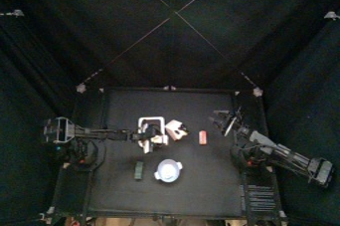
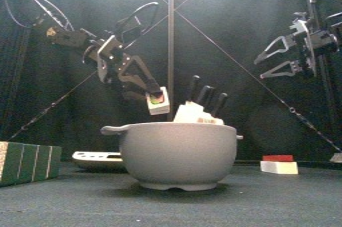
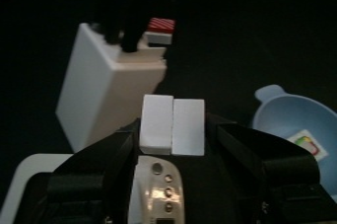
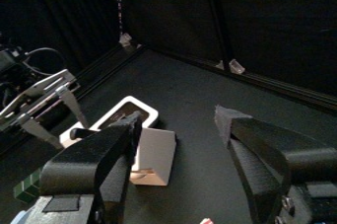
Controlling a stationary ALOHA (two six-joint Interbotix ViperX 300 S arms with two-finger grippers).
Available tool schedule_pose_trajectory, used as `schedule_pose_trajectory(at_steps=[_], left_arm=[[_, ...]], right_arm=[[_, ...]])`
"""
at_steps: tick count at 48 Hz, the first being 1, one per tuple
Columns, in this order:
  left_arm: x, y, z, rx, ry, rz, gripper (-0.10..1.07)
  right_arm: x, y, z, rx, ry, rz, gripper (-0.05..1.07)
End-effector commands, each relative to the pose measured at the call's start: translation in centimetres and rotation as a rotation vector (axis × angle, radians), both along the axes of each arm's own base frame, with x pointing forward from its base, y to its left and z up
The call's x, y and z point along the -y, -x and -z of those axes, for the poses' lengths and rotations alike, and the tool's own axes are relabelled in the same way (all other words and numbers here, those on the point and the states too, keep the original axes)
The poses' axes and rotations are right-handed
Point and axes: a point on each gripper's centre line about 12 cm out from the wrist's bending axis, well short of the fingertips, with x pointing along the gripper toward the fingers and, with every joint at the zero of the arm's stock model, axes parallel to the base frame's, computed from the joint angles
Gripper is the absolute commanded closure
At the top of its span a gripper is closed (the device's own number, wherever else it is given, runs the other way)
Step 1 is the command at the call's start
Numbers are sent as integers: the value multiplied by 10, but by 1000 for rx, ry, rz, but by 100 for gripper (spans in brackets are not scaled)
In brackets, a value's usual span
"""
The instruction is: Put sushi piece in bowl
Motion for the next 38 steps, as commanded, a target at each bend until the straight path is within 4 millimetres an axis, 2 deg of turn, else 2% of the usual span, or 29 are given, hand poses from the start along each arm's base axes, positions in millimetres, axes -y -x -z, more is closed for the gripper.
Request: schedule_pose_trajectory(at_steps=[1,14,32,38], left_arm=[[13,-5,-8,29,9,30,12],[35,-7,-1,12,41,69,12],[90,-26,16,-29,63,194,11],[98,-31,18,-30,72,204,11]], right_arm=[[4,-5,-7,17,11,-2,9],[8,-11,-4,-3,1,-9,10],[8,-12,-3,-6,-2,-9,10],[8,-12,-3,-6,-2,-9,10]])
